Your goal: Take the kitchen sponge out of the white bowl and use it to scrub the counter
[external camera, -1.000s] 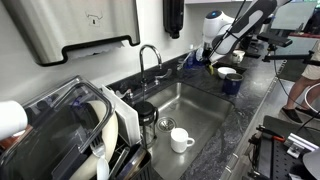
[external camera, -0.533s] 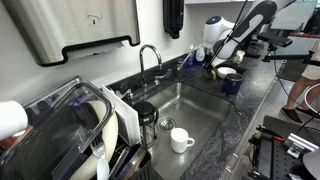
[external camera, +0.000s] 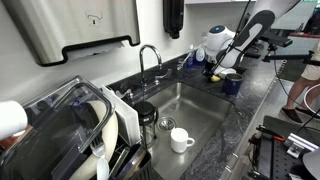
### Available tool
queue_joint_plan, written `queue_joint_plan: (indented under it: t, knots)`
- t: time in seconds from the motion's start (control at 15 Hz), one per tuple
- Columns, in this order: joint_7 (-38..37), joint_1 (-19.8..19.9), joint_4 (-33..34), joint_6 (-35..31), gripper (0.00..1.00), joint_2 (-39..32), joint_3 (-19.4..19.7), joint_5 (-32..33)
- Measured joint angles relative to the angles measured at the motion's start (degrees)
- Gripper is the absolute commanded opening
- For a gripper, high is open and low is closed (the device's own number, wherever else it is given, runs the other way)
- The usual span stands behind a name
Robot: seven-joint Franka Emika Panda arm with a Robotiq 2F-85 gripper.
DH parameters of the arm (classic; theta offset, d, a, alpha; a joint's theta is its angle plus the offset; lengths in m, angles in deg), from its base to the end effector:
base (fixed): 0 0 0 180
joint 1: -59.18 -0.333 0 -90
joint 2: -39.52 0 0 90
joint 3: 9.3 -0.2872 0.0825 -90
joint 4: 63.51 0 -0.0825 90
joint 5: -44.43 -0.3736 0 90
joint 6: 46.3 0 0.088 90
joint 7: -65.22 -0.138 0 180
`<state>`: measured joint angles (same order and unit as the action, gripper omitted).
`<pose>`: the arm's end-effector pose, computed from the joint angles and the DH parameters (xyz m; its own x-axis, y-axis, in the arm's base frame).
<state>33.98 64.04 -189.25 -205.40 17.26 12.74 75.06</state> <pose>0.5096 -0.2464 0.1872 0.8687 -0.4130 0.2734 -0.4852 -0.8203 0.3026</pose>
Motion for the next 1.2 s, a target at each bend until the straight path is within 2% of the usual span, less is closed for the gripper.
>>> queue_joint_plan:
  t: [0.13, 0.33, 0.73, 1.0, 1.2]
  knots:
    - [2.4, 0.2, -1.2, -3.7, 0.03, -0.4, 0.0, -2.6]
    - [10.1, 1.5, -2.9, -8.3, 0.03, -0.8, -1.5, -10.5]
    - [27.4, 8.2, -3.1, -10.2, 0.03, -0.2, -11.4, -25.5]
    - [34.2, 10.7, -3.2, -10.2, 0.03, 0.1, -16.4, -30.1]
    - [36.6, 11.4, -3.2, -10.2, 0.03, 0.1, -17.7, -31.4]
